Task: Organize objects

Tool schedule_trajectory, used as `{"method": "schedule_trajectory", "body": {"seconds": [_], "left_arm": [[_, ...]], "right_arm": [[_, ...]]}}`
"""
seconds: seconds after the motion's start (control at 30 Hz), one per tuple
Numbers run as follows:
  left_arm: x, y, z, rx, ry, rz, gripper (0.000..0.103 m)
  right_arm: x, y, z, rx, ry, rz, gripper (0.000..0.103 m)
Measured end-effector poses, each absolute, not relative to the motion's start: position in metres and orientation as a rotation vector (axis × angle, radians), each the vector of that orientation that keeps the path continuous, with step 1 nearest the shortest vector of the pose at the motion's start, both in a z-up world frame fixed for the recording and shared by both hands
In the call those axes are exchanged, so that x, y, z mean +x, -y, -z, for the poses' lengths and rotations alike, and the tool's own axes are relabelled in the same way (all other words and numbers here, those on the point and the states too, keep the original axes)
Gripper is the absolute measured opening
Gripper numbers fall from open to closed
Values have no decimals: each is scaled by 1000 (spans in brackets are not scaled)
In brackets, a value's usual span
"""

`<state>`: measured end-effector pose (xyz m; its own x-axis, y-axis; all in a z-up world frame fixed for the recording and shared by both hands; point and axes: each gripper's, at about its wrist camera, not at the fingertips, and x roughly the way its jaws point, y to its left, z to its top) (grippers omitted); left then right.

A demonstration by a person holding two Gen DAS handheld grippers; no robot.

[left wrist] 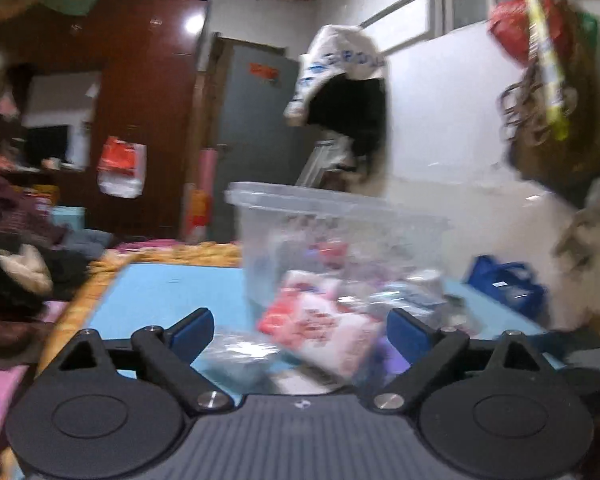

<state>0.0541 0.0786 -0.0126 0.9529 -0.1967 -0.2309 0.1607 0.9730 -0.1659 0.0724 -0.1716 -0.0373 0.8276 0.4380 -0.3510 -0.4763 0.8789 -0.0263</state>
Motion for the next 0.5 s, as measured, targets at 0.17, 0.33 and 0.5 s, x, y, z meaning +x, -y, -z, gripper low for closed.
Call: {"method": "schedule_trajectory", "body": {"seconds": [0.17,0.33,0.5], "left_arm": [[73,-62,14,-79,-271,259,95],[94,-60,32,-101,-359,306,95],[102,-71,35,-163,-359,300,95]], "right_arm": [[85,172,39,-67,-404,-480,91],[81,173,43,-90,-405,-486,70],[81,177,42,-73,-399,-498,70]]}}
